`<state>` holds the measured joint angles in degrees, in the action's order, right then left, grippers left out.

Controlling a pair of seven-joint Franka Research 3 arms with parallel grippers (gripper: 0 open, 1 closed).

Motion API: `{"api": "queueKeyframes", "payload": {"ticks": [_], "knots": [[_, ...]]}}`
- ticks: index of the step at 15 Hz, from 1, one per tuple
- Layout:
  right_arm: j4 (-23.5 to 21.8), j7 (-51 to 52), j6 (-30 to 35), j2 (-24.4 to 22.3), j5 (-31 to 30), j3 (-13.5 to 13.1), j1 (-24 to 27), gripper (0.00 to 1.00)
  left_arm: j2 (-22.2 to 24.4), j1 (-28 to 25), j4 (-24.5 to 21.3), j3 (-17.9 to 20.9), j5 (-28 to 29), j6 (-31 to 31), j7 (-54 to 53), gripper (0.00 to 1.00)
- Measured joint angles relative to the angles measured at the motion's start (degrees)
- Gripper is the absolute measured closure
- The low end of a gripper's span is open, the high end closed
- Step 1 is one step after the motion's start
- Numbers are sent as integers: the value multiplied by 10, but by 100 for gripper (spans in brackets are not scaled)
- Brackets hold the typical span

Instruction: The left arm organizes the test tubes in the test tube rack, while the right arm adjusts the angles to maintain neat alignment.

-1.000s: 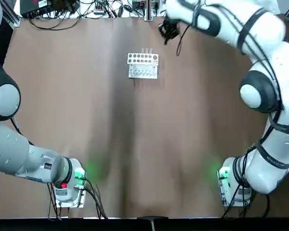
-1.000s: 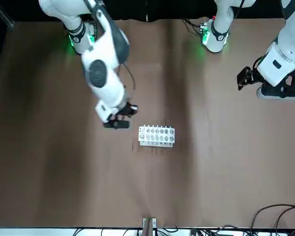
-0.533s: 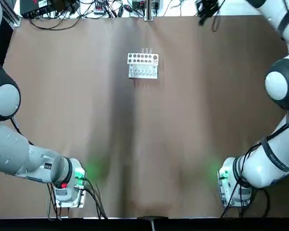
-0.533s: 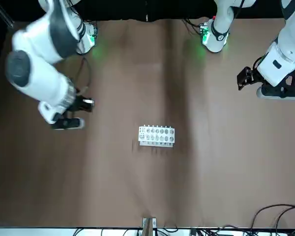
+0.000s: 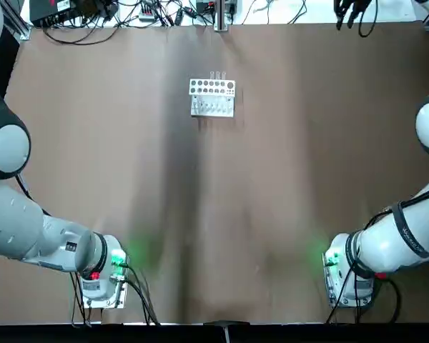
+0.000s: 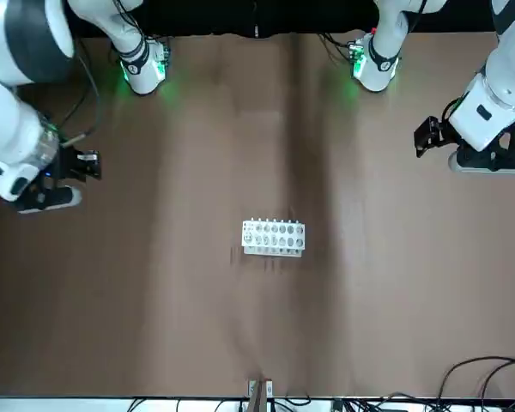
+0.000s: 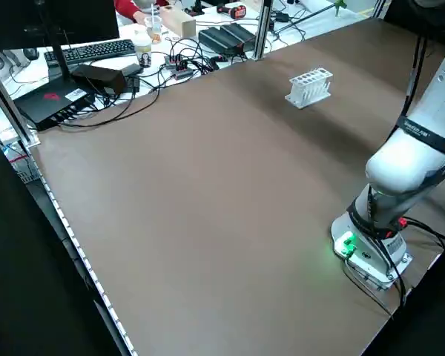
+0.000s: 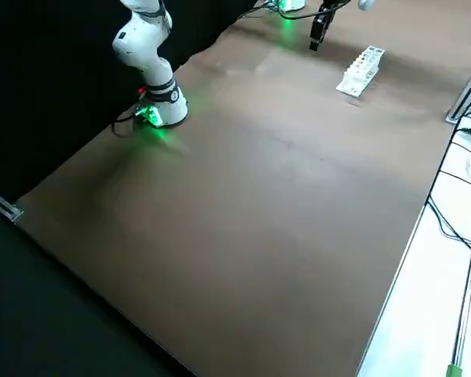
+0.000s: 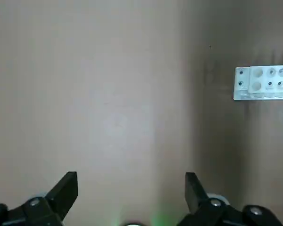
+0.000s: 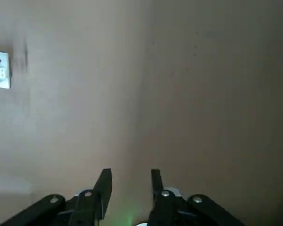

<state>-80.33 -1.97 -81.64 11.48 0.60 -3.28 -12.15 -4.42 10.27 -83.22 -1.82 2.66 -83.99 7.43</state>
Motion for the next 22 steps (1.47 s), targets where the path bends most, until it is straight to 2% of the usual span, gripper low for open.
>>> {"api": "queueKeyframes", "payload": {"ticks": [2,5,8,10,11,12,22], "knots": [[-24,13,-19,-19,0,0,12,48,0,0,0,0,0,1,0,0],[-64,31,-37,-49,0,0,20,44,0,0,0,0,0,2,0,0],[-81,38,-38,-73,0,2,20,40,0,0,0,0,0,3,0,0],[-101,45,-38,-94,0,2,20,26,0,0,0,1,0,3,0,0],[-115,48,-38,-108,0,2,20,10,0,0,0,1,0,3,0,0],[-118,48,-39,-112,0,2,20,1,0,0,0,1,0,3,0,0],[-123,49,-46,-113,0,2,20,0,1,-8,1,3,0,18,2,0]]}}
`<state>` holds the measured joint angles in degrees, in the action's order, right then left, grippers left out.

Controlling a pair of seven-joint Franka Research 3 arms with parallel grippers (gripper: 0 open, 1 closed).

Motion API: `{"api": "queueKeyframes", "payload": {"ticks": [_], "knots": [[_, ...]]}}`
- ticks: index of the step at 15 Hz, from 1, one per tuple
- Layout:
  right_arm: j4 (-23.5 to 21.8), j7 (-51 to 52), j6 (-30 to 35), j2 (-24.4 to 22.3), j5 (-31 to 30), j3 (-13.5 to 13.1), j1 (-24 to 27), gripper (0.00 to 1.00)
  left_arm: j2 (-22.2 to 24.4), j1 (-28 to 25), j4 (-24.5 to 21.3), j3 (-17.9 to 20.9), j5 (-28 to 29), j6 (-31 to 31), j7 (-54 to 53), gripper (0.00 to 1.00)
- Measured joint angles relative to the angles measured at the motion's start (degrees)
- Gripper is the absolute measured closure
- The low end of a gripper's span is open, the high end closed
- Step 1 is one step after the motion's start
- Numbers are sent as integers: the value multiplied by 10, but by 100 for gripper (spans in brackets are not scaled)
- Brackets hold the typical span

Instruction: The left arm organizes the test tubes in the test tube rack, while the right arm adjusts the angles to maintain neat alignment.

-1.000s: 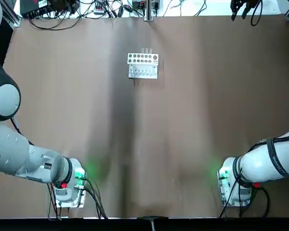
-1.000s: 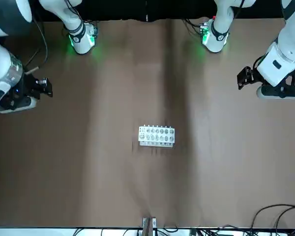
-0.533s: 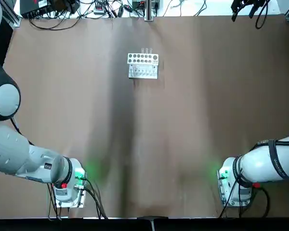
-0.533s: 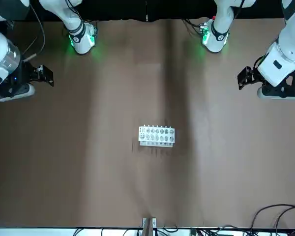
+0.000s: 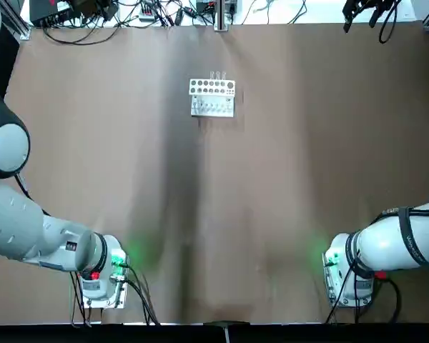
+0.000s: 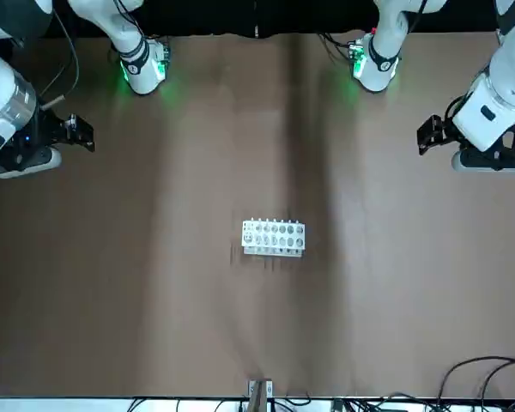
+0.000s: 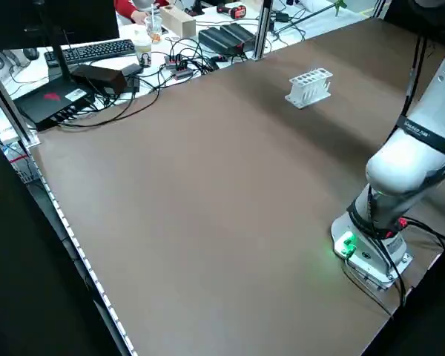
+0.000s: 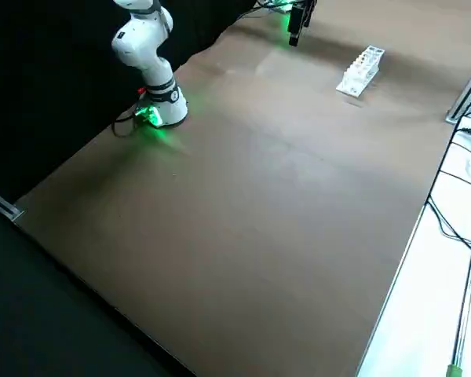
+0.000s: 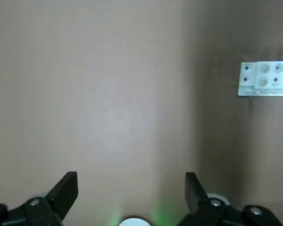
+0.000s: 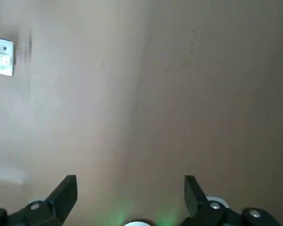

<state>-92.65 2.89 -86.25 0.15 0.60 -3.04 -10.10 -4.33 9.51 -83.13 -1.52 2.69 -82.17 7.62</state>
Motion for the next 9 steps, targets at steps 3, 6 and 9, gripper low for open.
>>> {"api": "queueKeyframes", "payload": {"ticks": [3,6,9], "knots": [[-1,0,0,0,0,0,0,0,1,-13,1,0,0,3,-3,0],[-1,0,0,0,0,0,0,0,1,-15,2,0,0,3,-4,0],[-1,0,-1,0,0,0,0,0,1,-15,2,0,0,3,-2,0]]}}
